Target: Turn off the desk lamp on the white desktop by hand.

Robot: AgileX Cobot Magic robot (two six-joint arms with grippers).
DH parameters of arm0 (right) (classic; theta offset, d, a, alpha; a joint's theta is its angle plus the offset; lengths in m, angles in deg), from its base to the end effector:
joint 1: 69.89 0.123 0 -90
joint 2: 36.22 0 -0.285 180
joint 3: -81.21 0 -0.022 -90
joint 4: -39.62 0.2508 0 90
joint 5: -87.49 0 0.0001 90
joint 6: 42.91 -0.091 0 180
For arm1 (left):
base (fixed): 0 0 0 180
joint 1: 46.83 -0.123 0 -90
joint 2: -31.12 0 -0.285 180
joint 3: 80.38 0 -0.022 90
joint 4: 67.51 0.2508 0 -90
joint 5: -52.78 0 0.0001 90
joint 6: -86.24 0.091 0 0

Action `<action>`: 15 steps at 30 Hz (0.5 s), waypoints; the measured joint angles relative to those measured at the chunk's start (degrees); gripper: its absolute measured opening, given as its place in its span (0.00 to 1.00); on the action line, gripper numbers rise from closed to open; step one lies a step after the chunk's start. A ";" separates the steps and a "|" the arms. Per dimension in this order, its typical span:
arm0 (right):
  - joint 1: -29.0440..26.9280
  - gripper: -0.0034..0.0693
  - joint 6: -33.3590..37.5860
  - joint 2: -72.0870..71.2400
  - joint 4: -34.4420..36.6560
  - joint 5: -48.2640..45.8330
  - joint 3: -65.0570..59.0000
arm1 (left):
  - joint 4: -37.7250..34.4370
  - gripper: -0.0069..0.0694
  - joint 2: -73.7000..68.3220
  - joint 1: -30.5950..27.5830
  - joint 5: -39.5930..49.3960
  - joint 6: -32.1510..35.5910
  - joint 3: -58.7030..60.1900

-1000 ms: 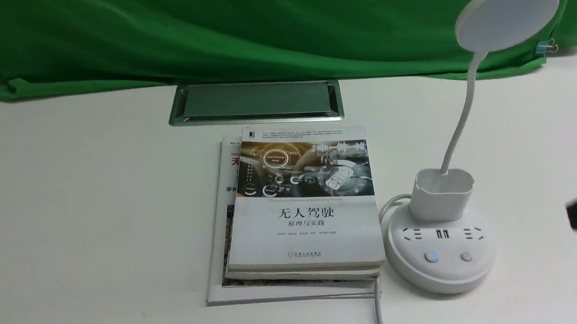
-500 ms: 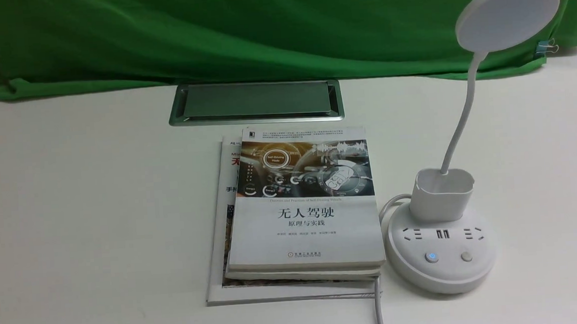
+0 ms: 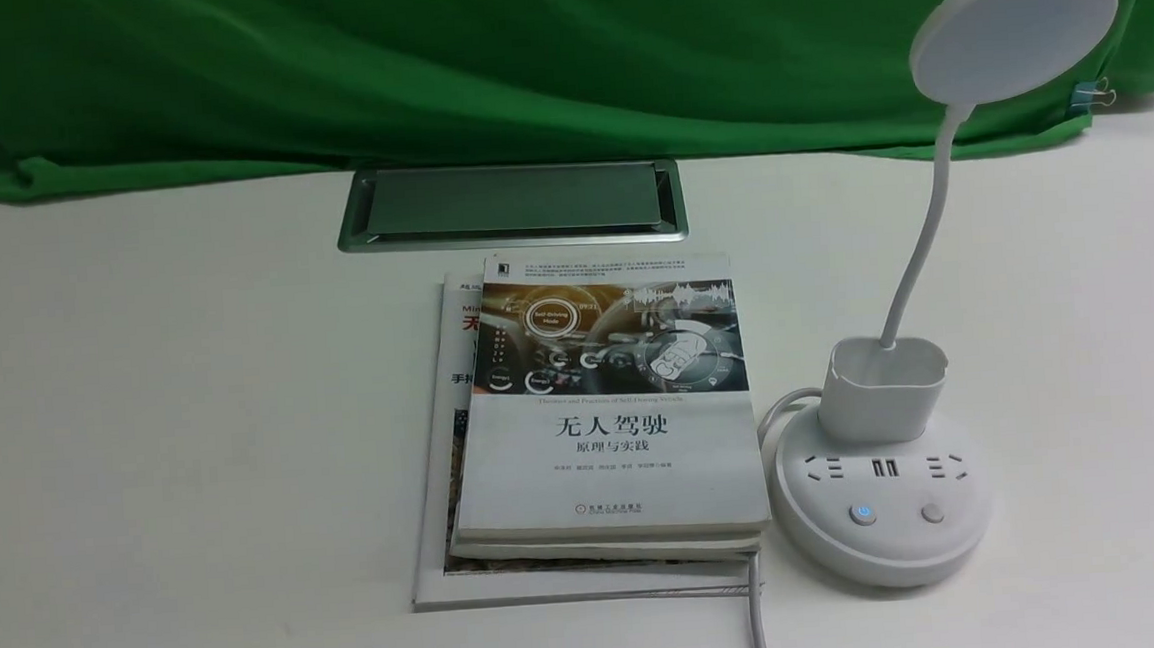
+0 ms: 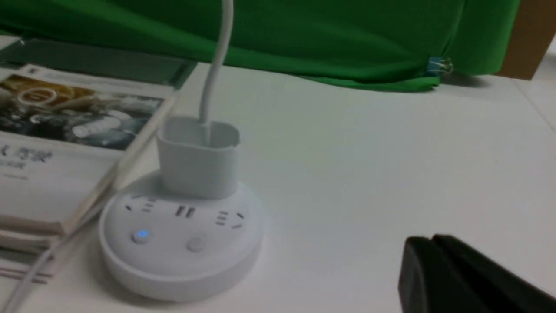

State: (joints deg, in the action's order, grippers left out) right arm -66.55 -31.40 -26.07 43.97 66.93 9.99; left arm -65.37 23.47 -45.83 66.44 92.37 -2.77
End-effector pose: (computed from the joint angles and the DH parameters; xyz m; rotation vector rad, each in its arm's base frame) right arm 0.0529 0.0055 0.2138 -0.1861 1.7683 -0.0279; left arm 0.0555 -0.0002 0.1894 0.1322 1.7223 0.1005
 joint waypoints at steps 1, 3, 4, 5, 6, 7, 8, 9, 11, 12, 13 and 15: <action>-0.04 0.10 0.04 -0.89 0.00 0.27 -0.85 | 0.00 0.12 0.00 0.00 0.00 0.00 0.00; -0.12 0.10 0.04 -2.01 0.00 1.03 -2.62 | 0.00 0.12 0.00 0.00 0.00 0.00 0.00; -0.12 0.10 0.04 -2.15 0.00 1.41 -3.15 | 0.00 0.12 0.00 0.00 -0.07 0.00 0.00; -0.12 0.10 0.06 -2.27 0.00 1.70 -3.83 | 0.00 0.12 0.00 0.00 -0.07 0.00 0.00; -0.12 0.10 0.06 -2.27 -0.06 2.04 -4.39 | 0.00 0.12 0.00 0.00 -0.01 0.00 0.00; -0.12 0.10 0.16 -2.27 -0.24 2.46 -5.16 | 0.00 0.12 0.00 0.00 -0.01 0.00 0.00; -0.12 0.10 0.16 -2.27 -0.40 2.76 -5.65 | 0.00 0.12 0.00 0.00 -0.01 0.00 0.00; -0.12 0.10 0.16 -2.27 -0.55 3.04 -6.00 | 0.00 0.12 0.00 0.00 -0.01 0.00 0.00; -0.12 0.10 0.05 -2.27 -0.73 4.11 -6.41 | 0.00 0.12 0.00 0.00 -0.01 0.00 0.00; -0.12 0.10 0.05 -2.27 -0.81 4.69 -6.41 | 0.00 0.12 0.00 0.00 -0.01 0.00 0.00; -0.12 0.10 0.05 -2.27 -0.81 5.07 -6.41 | 0.00 0.12 0.00 0.00 -0.01 0.00 0.00; -0.12 0.10 0.05 -2.27 -0.81 5.45 -6.41 | 0.00 0.12 0.00 0.00 -0.01 0.00 0.00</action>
State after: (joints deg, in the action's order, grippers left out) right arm -66.66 -31.34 -28.34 43.16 72.38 3.58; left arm -65.37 23.47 -45.83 66.43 92.37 -2.77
